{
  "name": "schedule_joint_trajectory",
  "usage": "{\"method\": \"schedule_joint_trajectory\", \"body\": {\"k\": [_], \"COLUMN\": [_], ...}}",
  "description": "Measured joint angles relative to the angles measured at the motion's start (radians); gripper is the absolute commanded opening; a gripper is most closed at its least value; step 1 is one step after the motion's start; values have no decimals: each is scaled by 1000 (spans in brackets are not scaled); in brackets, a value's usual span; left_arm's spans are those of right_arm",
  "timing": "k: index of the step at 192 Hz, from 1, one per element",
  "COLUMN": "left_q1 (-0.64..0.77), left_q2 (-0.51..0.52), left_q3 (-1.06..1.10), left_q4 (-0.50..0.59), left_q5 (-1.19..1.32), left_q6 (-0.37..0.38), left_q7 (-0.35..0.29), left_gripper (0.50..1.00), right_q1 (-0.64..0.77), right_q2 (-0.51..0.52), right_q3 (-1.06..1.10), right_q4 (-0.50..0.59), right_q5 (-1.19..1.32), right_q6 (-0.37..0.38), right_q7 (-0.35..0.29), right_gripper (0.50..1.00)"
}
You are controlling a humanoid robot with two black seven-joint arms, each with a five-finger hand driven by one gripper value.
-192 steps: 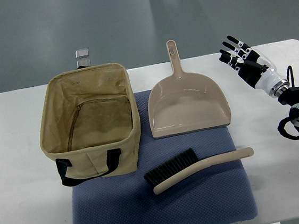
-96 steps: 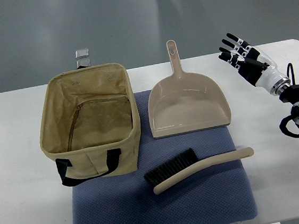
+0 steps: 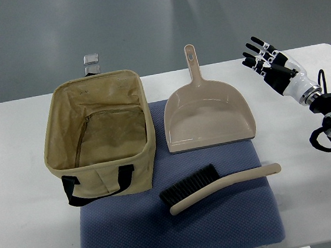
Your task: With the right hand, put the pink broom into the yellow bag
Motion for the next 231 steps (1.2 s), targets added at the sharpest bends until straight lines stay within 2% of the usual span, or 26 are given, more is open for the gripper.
{"method": "schedule_joint_trajectory", "body": {"k": [100, 129, 144, 190, 231], "left_q1": [0, 0, 0, 0, 0], "left_q2": [0, 0, 0, 0, 0], "left_q3": [0, 0, 0, 0, 0], "left_q4": [0, 0, 0, 0, 0], "left_q5": [0, 0, 0, 0, 0], "left_q6": [0, 0, 0, 0, 0], "left_q7": [0, 0, 0, 0, 0], "left_gripper": [1000, 1000, 1000, 1000, 1000], "right_q1": [16, 27, 41, 136, 186], "right_q2": [-17, -59, -101, -305, -424], "right_q3": [-18, -68, -138, -476, -628], "right_q4": [10, 16, 32, 214, 406], "right_q5": [-5, -10, -13, -55, -300], "right_q6": [9, 59, 87, 81, -8], "right_q7": [3, 9, 33, 165, 223], "right_gripper": [928, 924, 921, 913, 909]}}
